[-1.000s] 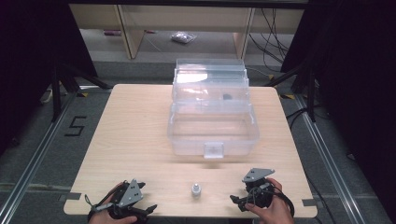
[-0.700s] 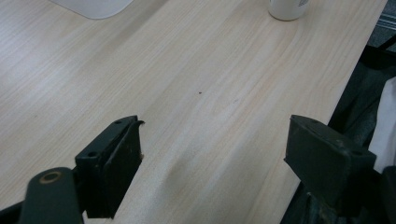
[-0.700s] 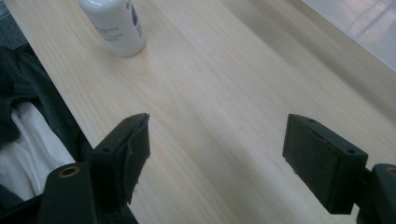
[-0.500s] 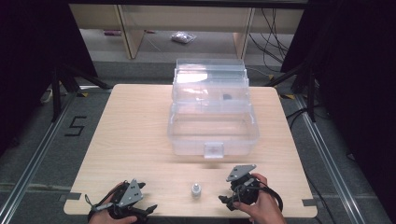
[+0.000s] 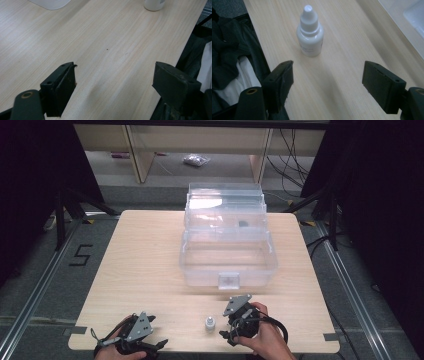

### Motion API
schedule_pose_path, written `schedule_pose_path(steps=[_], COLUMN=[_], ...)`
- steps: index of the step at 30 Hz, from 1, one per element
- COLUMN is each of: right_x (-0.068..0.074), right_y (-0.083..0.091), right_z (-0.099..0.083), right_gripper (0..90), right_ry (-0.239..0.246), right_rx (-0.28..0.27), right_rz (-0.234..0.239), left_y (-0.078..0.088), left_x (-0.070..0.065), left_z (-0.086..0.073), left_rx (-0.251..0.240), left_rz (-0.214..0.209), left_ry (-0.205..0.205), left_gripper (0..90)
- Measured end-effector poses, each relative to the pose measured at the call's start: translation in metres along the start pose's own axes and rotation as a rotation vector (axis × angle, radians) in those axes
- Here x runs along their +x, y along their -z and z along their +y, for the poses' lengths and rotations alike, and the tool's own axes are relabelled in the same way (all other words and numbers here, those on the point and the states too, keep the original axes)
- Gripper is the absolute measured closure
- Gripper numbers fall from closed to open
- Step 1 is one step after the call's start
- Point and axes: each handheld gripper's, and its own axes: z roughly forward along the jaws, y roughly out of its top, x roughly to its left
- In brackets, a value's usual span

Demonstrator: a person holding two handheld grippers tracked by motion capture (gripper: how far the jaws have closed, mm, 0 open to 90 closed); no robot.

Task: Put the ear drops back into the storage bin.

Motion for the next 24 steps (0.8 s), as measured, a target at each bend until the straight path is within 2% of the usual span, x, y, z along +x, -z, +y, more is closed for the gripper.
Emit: schedule_pose_path(steps=[2,3,4,8,11,12,13,14,18,19,20,24], right_x=[0.001,0.002,0.002,0.004,0.005,0.005,0.006,0.006,0.008,0.009,0.009,0.01], right_y=[0.0,-0.001,-0.001,-0.004,-0.006,-0.007,-0.007,-0.009,-0.011,-0.012,-0.013,-0.013], right_z=[0.001,0.004,0.004,0.011,0.013,0.014,0.015,0.018,0.022,0.023,0.024,0.026], right_gripper=[27.2,28.1,28.1,28.3,28.4,28.4,28.6,29.0,29.3,29.3,29.5,29.9], right_ry=[-0.001,0.013,0.013,0.026,0.031,0.043,0.034,0.054,0.069,0.058,0.074,0.082], right_rx=[0.003,0.005,0.005,0.017,0.018,0.019,0.023,0.025,0.032,0.035,0.035,0.037], right_rz=[0.0,0.006,0.006,0.011,0.015,0.02,0.019,0.023,0.026,0.025,0.027,0.03], left_y=[0.0,0.0,0.0,0.0,0.0,0.0,0.001,0.001,0.001,0.001,0.001,0.001], left_x=[0.0,0.001,0.001,0.0,0.0,0.001,0.001,0.001,0.0,0.0,0.0,0.0], left_z=[0.0,0.0,0.0,0.0,0.0,0.0,0.0,0.0,0.0,0.0,0.0,0.0], left_rx=[-0.002,0.0,0.0,0.0,-0.001,0.0,-0.001,-0.002,-0.003,-0.003,-0.002,-0.002], left_rz=[0.002,0.002,0.002,-0.004,0.0,-0.001,-0.002,-0.002,-0.007,-0.007,-0.008,-0.008], left_ry=[0.005,-0.014,-0.014,0.007,0.006,-0.013,-0.011,-0.012,0.006,0.006,0.005,0.004], left_gripper=[18.0,18.0,18.0,18.0,18.0,18.0,18.0,18.0,18.0,18.0,18.0,18.0])
